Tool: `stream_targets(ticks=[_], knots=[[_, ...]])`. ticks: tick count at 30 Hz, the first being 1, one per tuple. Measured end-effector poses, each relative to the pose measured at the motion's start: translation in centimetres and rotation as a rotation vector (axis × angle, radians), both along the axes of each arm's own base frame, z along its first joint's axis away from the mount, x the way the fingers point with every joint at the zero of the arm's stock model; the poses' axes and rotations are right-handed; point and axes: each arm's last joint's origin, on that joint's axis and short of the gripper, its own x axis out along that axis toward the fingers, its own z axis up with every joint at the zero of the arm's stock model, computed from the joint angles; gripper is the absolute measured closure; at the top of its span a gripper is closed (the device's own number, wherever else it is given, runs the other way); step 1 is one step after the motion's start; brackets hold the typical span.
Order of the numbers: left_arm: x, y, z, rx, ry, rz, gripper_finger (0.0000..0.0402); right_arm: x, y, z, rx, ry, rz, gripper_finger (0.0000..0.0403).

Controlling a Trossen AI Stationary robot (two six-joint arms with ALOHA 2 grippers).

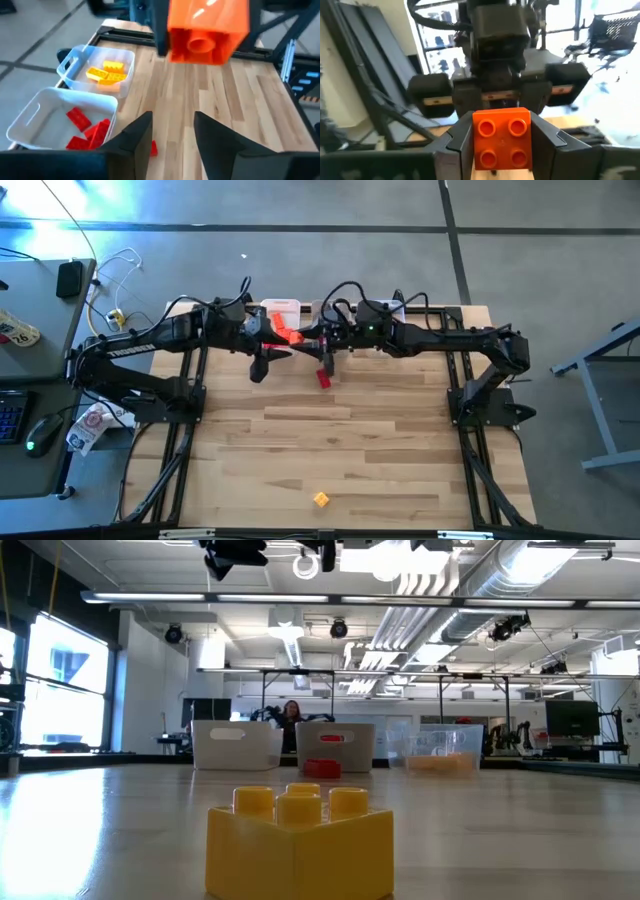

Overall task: Sort & place blocks by color
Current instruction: Put the orange game piece into the white bin

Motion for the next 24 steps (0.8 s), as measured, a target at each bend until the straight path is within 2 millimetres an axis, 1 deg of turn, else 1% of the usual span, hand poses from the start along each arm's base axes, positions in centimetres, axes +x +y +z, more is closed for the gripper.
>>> stream_targets(ticks=[3, 6, 9, 13, 17, 24], knots=[[-0.2, -0.1, 0.1, 0.059, 0.006, -0.033, 0.0259, -0.2, -0.2, 0.3, 0.027, -0.025, 0.051, 0.0286], [-0.4, -0.2, 0.3, 0.110, 0.012, -0.055, 0.0257, -0.3, -0.6, 0.8, 0.036, -0.069, 0.096, 0.0286], [-1.0, 0.0, 0.7, 0.147, 0.012, 0.007, 0.0260, -0.4, -1.1, 0.9, 0.025, -0.074, 0.077, 0.0286], [-2.4, 0.4, 1.3, 0.223, 0.028, 0.161, 0.0261, -0.5, -1.5, 0.9, -0.049, -0.093, 0.019, 0.0286], [-4.0, 0.3, 1.6, 0.248, 0.068, 0.281, 0.0261, 0.1, -2.4, 0.0, -0.106, -0.075, -0.066, 0.0286], [-6.3, -0.6, 0.7, 0.140, 0.195, 0.314, 0.0265, 1.8, -4.6, -3.1, -0.104, -0.028, -0.116, 0.0286]])
